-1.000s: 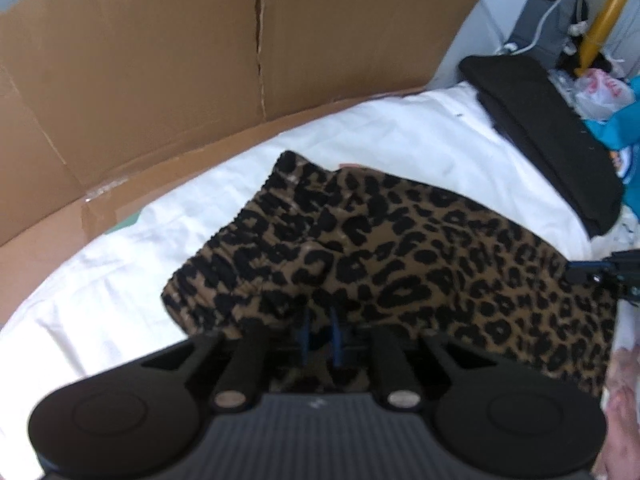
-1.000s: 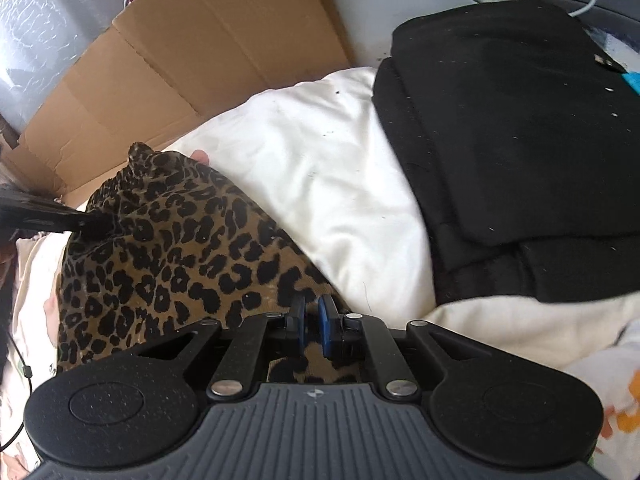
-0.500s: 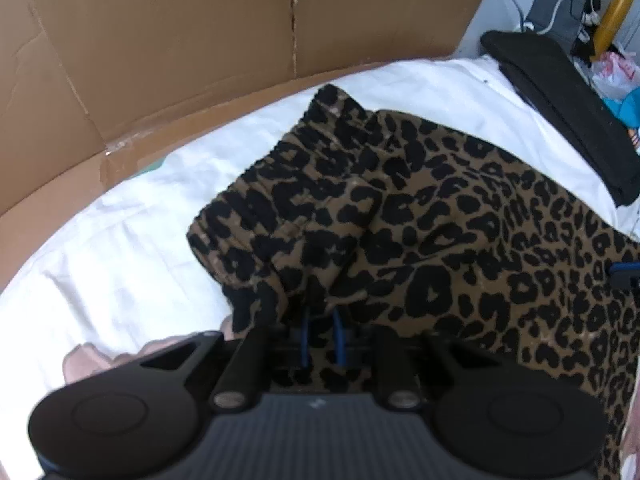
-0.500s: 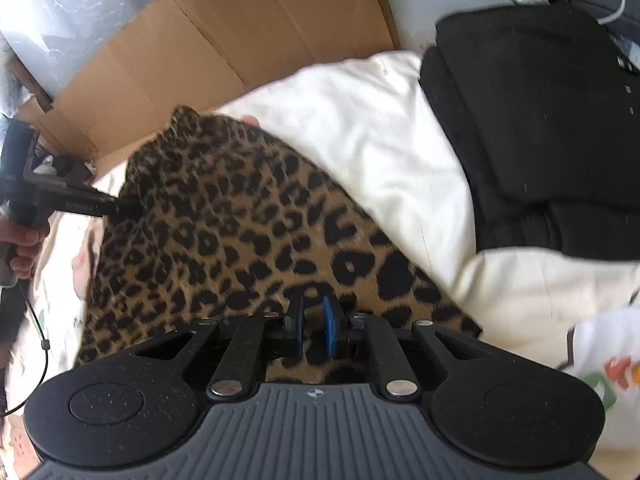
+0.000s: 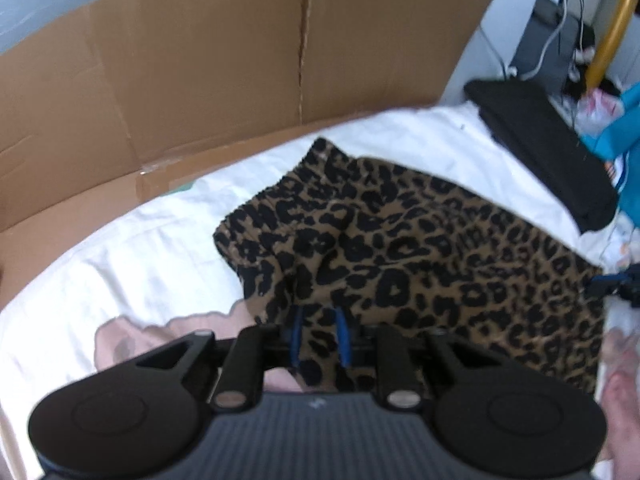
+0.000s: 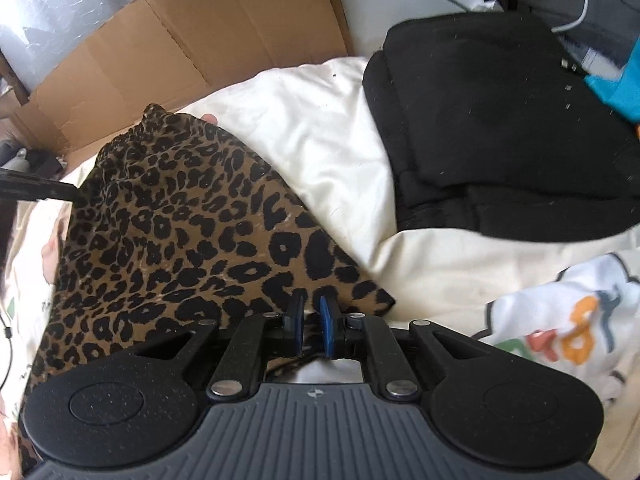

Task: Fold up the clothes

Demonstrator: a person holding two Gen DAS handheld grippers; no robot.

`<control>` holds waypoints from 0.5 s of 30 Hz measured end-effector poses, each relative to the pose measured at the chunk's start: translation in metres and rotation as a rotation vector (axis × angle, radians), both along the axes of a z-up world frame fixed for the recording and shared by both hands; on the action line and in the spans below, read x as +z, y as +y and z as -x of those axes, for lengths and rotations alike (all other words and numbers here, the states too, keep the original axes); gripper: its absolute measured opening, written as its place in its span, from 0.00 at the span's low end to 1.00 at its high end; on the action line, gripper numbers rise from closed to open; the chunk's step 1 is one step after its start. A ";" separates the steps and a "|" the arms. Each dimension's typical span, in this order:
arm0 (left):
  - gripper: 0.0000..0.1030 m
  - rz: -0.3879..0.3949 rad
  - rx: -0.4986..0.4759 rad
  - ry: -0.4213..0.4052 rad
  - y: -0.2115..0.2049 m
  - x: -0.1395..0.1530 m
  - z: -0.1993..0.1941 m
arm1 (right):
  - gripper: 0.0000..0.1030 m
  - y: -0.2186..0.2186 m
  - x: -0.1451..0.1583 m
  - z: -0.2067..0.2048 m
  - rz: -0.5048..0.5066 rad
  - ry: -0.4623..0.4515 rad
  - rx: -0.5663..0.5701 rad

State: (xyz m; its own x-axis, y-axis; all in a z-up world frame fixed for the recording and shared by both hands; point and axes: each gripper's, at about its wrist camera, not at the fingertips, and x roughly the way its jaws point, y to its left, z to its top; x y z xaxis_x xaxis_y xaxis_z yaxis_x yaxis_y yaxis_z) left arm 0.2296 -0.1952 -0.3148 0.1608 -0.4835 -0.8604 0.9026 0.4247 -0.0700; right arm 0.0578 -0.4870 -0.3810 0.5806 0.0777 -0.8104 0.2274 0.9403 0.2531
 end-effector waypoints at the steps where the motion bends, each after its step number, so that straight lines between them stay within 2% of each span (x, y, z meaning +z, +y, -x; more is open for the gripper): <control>1: 0.27 0.017 0.012 0.015 0.005 0.004 0.002 | 0.15 0.000 0.002 0.001 0.007 0.000 0.001; 6: 0.28 0.069 0.050 0.099 0.032 0.018 0.018 | 0.16 0.004 0.011 0.007 -0.016 -0.016 -0.013; 10: 0.28 0.059 0.047 0.141 0.048 0.020 0.030 | 0.25 0.019 0.023 0.009 -0.035 -0.057 0.028; 15: 0.28 0.047 0.038 0.173 0.063 0.021 0.043 | 0.27 0.040 0.040 0.010 -0.065 -0.091 0.104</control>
State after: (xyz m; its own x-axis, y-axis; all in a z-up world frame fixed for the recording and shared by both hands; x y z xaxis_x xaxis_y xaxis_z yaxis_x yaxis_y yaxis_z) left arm 0.1862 -0.1319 -0.2934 0.0319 -0.5202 -0.8534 0.8586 0.4513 -0.2431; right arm 0.0482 -0.4468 -0.3413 0.6373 0.1917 -0.7464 0.1033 0.9386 0.3293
